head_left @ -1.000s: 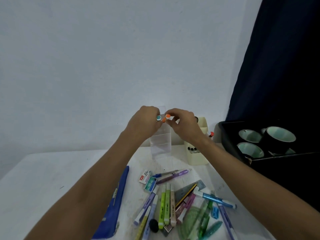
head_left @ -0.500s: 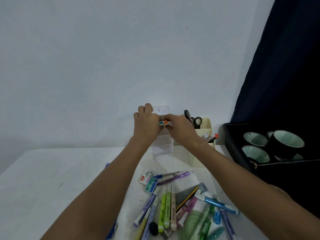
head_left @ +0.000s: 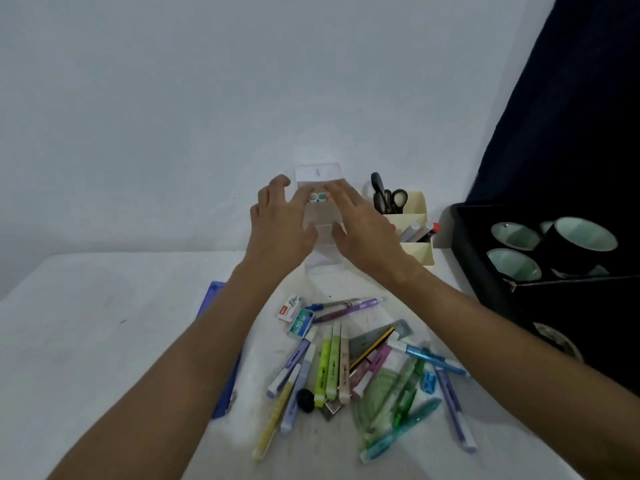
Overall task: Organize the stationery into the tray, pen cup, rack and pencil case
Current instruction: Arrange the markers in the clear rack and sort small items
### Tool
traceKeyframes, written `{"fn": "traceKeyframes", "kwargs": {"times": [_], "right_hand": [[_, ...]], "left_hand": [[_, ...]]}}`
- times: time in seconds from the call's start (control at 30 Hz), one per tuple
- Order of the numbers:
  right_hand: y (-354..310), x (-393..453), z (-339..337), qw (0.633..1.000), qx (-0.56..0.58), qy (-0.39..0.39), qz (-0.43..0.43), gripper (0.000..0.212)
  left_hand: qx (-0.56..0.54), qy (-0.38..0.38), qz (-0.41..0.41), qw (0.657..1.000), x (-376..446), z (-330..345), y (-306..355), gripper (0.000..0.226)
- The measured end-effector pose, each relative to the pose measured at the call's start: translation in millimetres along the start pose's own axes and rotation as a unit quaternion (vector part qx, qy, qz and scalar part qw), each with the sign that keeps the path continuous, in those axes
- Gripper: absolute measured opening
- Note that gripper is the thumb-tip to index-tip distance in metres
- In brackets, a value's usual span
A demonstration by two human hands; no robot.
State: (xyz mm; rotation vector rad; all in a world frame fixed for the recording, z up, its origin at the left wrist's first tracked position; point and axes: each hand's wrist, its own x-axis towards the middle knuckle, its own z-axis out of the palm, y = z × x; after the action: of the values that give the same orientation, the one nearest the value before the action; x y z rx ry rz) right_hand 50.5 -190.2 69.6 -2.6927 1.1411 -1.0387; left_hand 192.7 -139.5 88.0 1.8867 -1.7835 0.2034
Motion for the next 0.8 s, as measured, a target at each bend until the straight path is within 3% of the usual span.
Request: {"fn": "traceKeyframes", "kwargs": {"times": [0.07, 0.13, 0.2, 0.3, 0.5, 0.8], "right_hand": [[-12, -21, -3, 0.999, 0.032, -0.022, 0.017, 0.049], [-23, -42, -3, 0.989, 0.075, -0.130, 0.010, 0.034], [-37, -64, 2, 0.961, 0.094, -0.253, -0.051, 0.020], [-59, -96, 13, 0.914, 0.099, -0.379, -0.104, 0.021], [-76, -125, 36, 0.881, 0.119, -0.438, -0.136, 0.025], [-78, -137, 46, 0.890, 0.094, -0.409, -0.180, 0.023]], "left_hand": [[-0.047, -0.041, -0.039, 0.997, -32, -6, -12, 0.048], [-0.074, -0.151, -0.090, 0.982, -63, -11, -29, 0.037], [-0.066, -0.277, -0.124, 0.951, -94, -12, -45, 0.031], [-0.074, -0.384, -0.141, 0.909, -130, -5, -61, 0.029], [-0.113, -0.389, -0.160, 0.900, -162, 4, -64, 0.034], [-0.106, -0.348, -0.159, 0.918, -172, 6, -66, 0.019]]}}
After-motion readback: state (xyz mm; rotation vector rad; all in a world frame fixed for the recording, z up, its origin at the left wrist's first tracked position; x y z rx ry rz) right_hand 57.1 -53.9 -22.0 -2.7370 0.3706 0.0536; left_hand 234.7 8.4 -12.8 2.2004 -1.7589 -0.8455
